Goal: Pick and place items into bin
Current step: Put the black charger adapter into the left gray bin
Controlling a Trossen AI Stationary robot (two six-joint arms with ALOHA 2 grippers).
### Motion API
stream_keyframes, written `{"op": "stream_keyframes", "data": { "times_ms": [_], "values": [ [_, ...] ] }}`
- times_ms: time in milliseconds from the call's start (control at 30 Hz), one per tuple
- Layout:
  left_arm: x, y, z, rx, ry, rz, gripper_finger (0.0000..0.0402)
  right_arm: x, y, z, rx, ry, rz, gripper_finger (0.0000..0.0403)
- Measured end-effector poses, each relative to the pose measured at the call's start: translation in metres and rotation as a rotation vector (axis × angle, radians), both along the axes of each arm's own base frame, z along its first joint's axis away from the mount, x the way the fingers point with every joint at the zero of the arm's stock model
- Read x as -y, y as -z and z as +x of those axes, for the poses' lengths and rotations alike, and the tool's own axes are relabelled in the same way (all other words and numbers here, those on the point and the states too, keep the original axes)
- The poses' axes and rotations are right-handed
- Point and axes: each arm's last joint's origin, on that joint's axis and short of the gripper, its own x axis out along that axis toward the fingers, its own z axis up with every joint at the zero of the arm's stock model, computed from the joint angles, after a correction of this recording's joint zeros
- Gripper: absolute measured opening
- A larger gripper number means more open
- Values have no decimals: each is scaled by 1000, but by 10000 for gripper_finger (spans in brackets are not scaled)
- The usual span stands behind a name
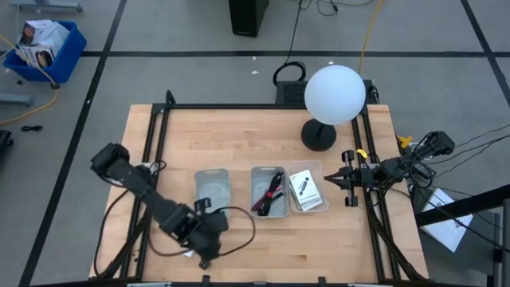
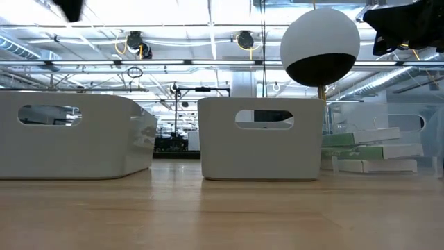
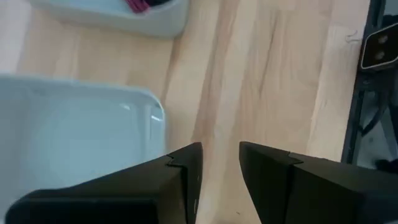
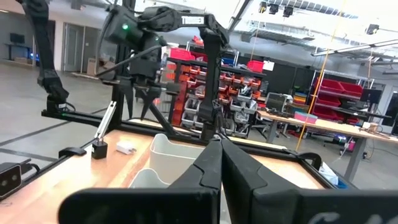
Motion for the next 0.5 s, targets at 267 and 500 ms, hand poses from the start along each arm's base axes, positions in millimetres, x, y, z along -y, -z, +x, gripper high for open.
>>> {"op": "stream_keyframes", "data": {
  "times_ms": [267, 500],
  "values": [
    [33, 29, -36, -1, -134, -53, 114, 0, 0, 0, 2, -5, 29, 0],
    [57, 71, -55, 91, -148, -226, 114, 0, 0, 0, 2, -4, 29, 0]
  ]
}}
